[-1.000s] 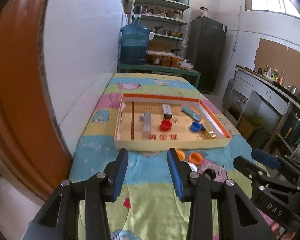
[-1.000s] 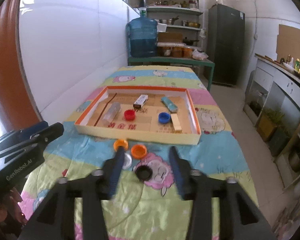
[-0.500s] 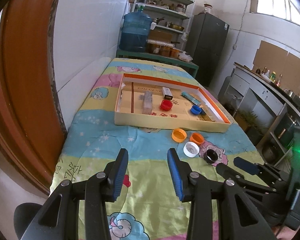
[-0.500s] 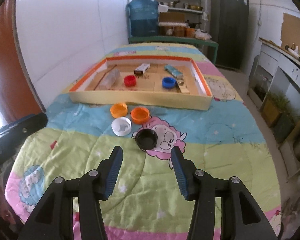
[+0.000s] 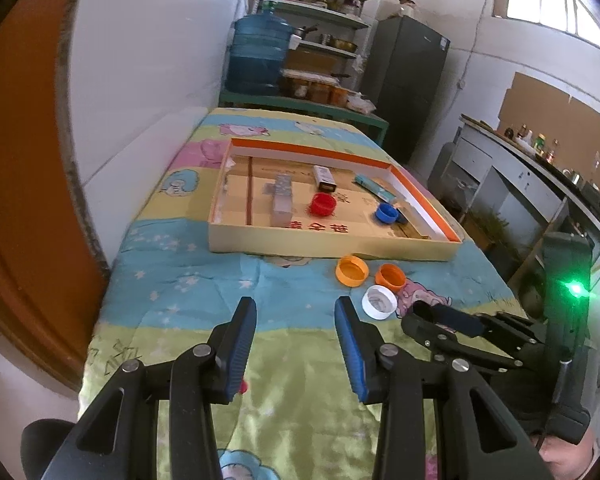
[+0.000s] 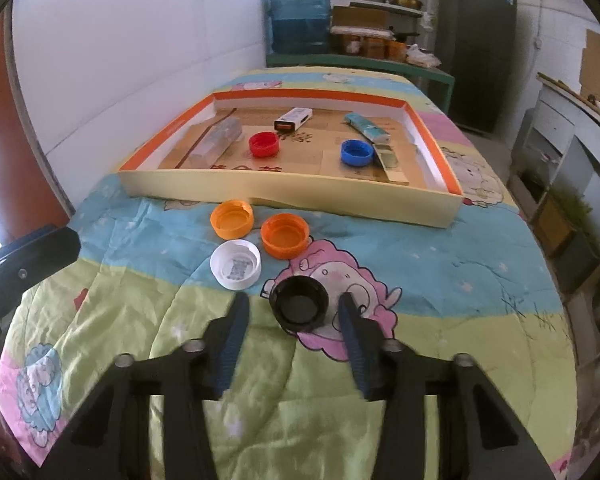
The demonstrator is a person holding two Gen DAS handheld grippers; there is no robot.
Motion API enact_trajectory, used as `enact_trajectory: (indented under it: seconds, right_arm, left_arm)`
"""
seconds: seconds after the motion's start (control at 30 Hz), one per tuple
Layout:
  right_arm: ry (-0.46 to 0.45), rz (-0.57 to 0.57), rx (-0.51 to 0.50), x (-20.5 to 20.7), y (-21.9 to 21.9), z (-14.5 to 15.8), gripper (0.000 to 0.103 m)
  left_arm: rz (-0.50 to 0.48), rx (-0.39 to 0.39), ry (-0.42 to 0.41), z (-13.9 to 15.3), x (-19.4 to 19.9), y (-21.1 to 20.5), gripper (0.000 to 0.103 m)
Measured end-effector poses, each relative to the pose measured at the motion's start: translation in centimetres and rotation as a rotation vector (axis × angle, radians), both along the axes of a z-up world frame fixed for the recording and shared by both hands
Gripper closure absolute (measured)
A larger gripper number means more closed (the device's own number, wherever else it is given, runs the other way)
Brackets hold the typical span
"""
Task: Organize rigid objects
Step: 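Grasp the white cap with the left gripper while the right grasps the black cap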
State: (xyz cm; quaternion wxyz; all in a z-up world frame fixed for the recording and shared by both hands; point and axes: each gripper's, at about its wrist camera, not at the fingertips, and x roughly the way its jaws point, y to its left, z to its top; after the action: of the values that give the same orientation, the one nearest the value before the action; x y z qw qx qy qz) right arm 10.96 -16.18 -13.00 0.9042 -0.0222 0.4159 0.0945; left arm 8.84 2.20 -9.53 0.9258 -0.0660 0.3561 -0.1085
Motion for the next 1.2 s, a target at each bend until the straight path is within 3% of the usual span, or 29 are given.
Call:
enact_trajectory:
  seconds: [0.03, 0.5, 0.93, 1.03, 1.13, 1.2]
  right_arm:
    - [0.013, 0.004, 0.009, 0.2, -0.1, -0.2, 0.073]
    - [-0.024, -0.045, 0.023, -0.8, -3.0, 0.8, 0.073]
    - [-0.048, -0.090, 0.077, -1.6, -5.9, 1.5, 0.072]
    - [-0.047, -0.092, 0.082, -1.5, -6.2, 1.4, 0.072]
    - [-0.045, -0.093, 0.085, -1.5, -6.4, 1.3, 0.072]
    - [-0.045, -0.092, 0.084, -1.5, -6.3, 1.3, 0.072]
  left_arm:
    - [-0.013, 0.004, 0.007, -0.1, 0.3, -0.4, 0.062]
    - [-0.204, 0.081, 0.092, -2.0, 3.6, -6.9, 0.062]
    - [-0.225, 0.184, 0.128, -4.2, 5.9, -10.4, 0.062]
    - [-0.218, 0.169, 0.131, -4.2, 6.0, -10.3, 0.062]
    - [-0.202, 0.159, 0.128, -4.2, 6.0, -9.9, 0.072]
    - [-0.201, 0.136, 0.131, -4.2, 6.0, -9.4, 0.072]
